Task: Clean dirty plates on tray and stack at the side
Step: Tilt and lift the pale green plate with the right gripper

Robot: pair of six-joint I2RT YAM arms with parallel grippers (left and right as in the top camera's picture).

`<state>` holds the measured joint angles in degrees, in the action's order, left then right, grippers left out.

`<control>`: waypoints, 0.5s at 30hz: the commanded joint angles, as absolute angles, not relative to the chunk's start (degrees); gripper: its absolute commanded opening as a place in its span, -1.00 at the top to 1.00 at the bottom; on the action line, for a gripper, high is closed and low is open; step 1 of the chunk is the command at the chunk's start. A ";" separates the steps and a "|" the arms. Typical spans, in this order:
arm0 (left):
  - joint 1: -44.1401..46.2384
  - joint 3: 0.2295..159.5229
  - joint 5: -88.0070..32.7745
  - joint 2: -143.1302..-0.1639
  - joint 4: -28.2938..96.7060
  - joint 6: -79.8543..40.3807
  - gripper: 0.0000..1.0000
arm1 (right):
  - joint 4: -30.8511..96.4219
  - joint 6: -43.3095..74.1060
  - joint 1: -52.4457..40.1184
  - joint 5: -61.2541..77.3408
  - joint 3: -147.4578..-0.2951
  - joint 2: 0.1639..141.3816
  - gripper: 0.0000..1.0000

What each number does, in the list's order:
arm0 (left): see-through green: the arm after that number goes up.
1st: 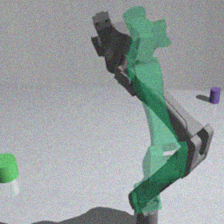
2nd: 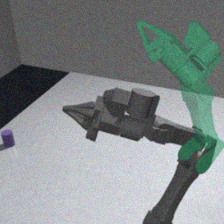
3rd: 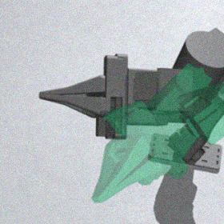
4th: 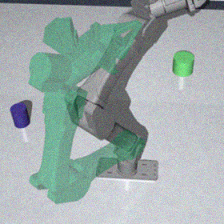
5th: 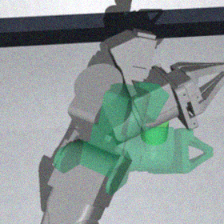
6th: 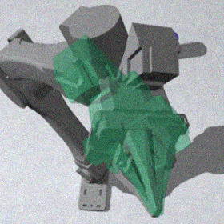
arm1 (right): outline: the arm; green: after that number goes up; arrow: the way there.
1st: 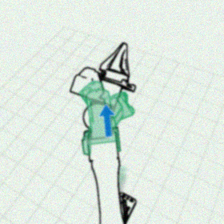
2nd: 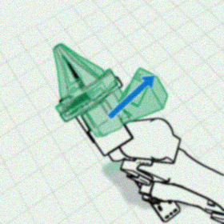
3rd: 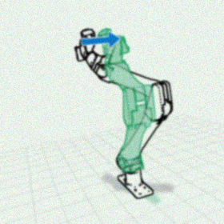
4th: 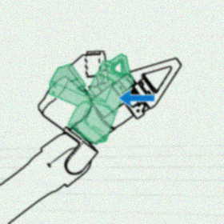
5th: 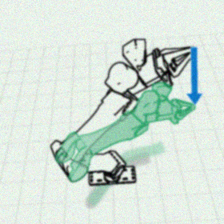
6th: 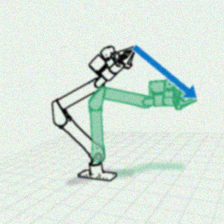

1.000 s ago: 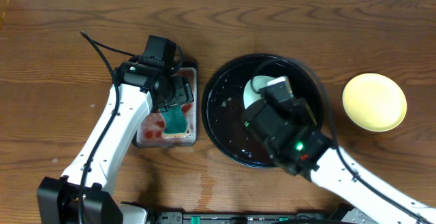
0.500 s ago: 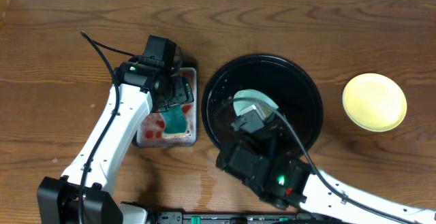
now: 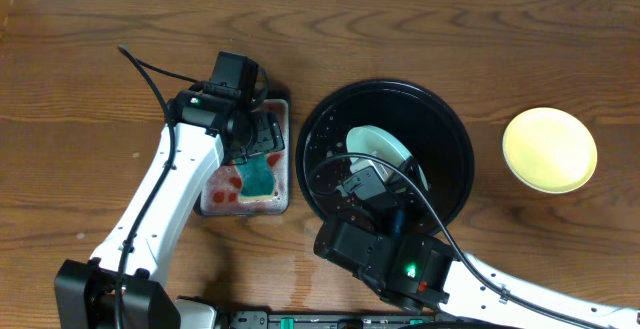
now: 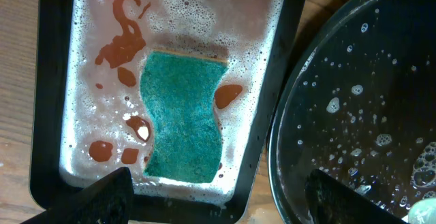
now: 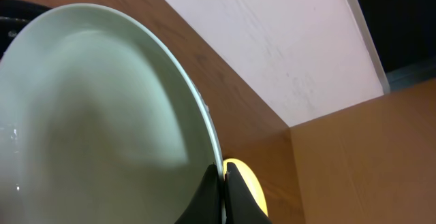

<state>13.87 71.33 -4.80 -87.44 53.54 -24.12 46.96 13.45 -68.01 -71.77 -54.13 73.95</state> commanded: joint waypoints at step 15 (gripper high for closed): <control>13.56 71.90 -4.97 -87.35 53.65 -24.03 -0.63 | 46.96 15.88 -68.25 -72.51 -54.33 72.97 0.98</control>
